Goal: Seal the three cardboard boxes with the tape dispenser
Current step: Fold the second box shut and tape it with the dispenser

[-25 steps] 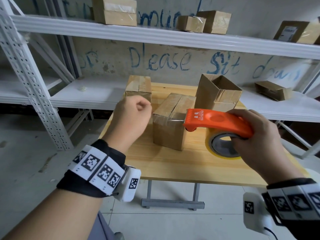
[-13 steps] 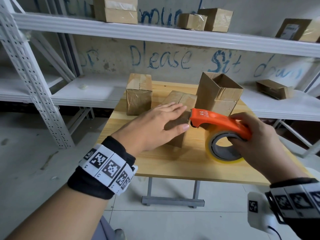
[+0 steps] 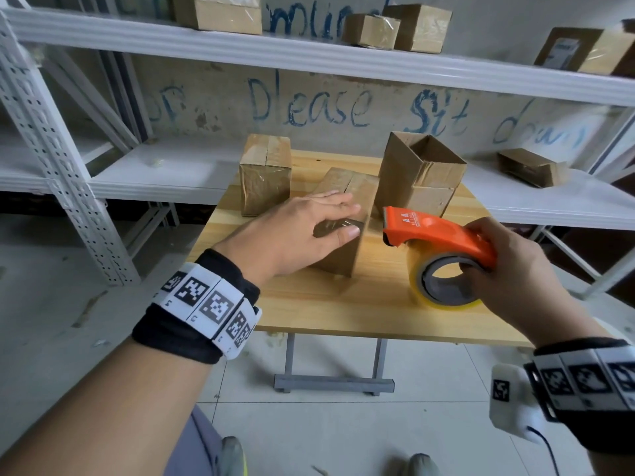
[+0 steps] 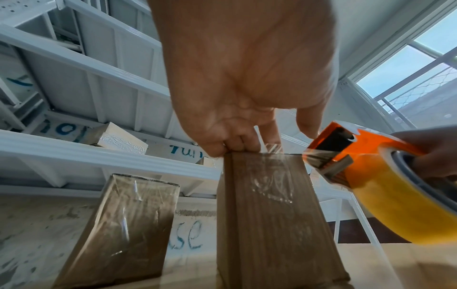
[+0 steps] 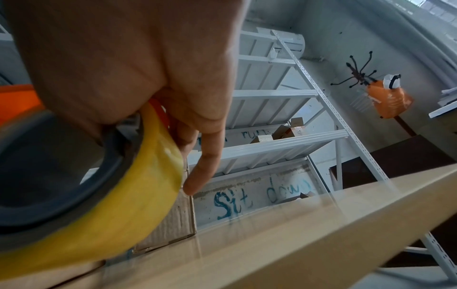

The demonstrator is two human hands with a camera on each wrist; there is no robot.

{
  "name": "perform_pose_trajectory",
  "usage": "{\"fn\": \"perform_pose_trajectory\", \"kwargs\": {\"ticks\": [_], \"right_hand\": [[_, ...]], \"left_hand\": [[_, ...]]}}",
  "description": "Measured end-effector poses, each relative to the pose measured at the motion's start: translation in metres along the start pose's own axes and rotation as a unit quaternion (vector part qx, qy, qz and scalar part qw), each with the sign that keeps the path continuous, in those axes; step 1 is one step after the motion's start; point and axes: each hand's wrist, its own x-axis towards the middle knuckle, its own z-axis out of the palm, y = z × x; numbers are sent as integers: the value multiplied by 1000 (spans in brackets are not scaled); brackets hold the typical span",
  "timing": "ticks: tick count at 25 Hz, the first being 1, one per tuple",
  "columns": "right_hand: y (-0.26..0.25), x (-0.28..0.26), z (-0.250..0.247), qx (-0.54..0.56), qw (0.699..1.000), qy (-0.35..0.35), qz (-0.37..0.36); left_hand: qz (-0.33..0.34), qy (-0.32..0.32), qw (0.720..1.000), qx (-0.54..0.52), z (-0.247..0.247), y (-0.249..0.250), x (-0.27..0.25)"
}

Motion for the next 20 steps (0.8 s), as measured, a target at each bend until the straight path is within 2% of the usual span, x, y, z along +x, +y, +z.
{"fn": "perform_pose_trajectory", "kwargs": {"ticks": [5,12,16,20], "right_hand": [[3,1,-2,1,1000,9,-10],[6,1,-6,-21,999,-32,7],[6,2,-9,-27,1000,-11,4],[8,-2,-10,-16,999,-24,22]], "left_hand": [[-5,-6,1000,-8,-2,-3,-1],[-21,-6,1000,-12,-5,0,-3],[-31,-13,999,-25,-5,-2,-4],[-34,-11,999,-18,-6,-2,-2]]}}
